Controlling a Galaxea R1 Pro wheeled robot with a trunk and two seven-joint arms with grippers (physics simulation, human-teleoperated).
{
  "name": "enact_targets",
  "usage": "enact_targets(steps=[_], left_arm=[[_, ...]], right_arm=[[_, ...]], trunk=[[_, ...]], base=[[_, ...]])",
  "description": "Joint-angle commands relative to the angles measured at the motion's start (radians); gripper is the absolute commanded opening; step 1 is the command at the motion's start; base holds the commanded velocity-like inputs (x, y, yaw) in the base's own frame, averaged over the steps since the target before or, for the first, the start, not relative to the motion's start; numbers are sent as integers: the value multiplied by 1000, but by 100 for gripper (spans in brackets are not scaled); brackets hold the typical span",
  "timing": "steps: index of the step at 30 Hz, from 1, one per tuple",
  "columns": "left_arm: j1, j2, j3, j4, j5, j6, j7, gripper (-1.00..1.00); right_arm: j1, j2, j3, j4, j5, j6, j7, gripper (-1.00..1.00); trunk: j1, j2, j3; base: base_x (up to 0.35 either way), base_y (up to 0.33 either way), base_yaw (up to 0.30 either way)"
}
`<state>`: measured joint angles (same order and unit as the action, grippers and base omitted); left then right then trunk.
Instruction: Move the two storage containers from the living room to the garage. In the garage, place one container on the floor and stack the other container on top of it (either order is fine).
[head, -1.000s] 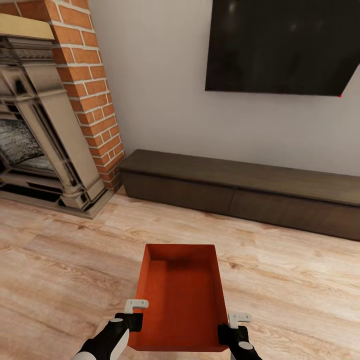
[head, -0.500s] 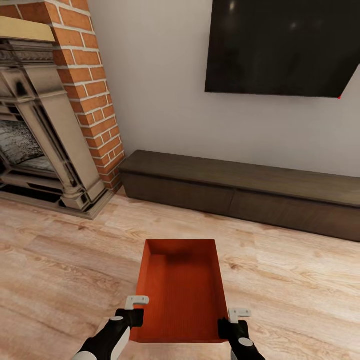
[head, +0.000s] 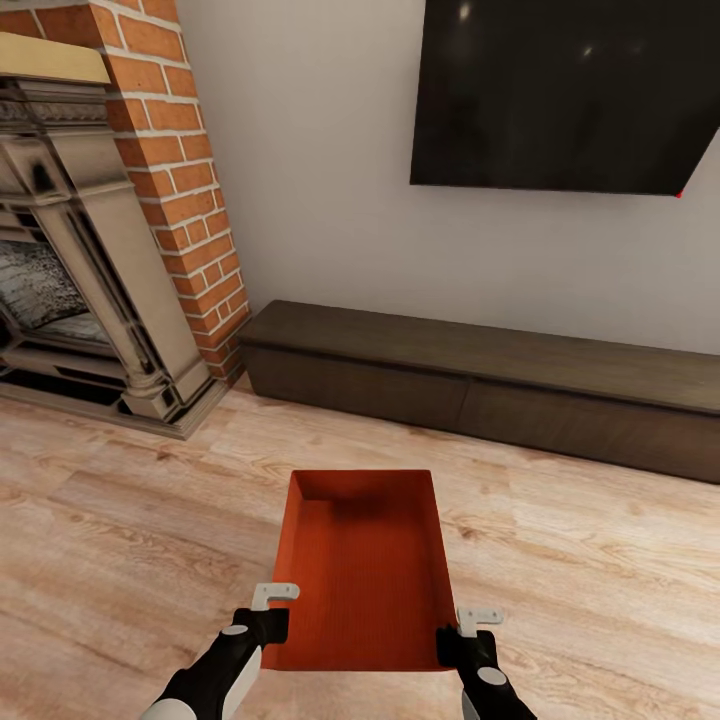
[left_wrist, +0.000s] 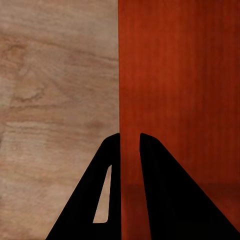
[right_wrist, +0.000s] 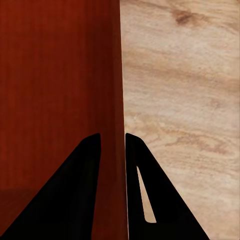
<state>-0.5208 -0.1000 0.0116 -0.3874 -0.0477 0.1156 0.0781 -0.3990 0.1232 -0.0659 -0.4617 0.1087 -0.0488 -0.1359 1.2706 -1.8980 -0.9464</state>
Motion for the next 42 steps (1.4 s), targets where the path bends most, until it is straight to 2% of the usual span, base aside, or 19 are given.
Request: enact_targets(steps=[1,6,7,42], left_arm=[[-1,-1,-5,-5,-1,6,4,-100],[-1,-1,-3,-5,-2,7,2,-100],[-1,-1,-23,-5,-2,6,2,-100],[-1,-1,-23,-5,-2,6,1,-100]], right_arm=[[0,1,-1,7,4,-4,-1,-100],[0,1,-2,8,5,-5,0,-100],[0,1,-2,44,-15,-5,0,-100],[0,1,-2,44,-15,-5,5,-100]], trunk=[[0,0,-1],[0,0,-1],[0,0,-1],[0,0,-1]], base=[[0,0,0],[0,0,0],[0,0,0],[0,0,0]])
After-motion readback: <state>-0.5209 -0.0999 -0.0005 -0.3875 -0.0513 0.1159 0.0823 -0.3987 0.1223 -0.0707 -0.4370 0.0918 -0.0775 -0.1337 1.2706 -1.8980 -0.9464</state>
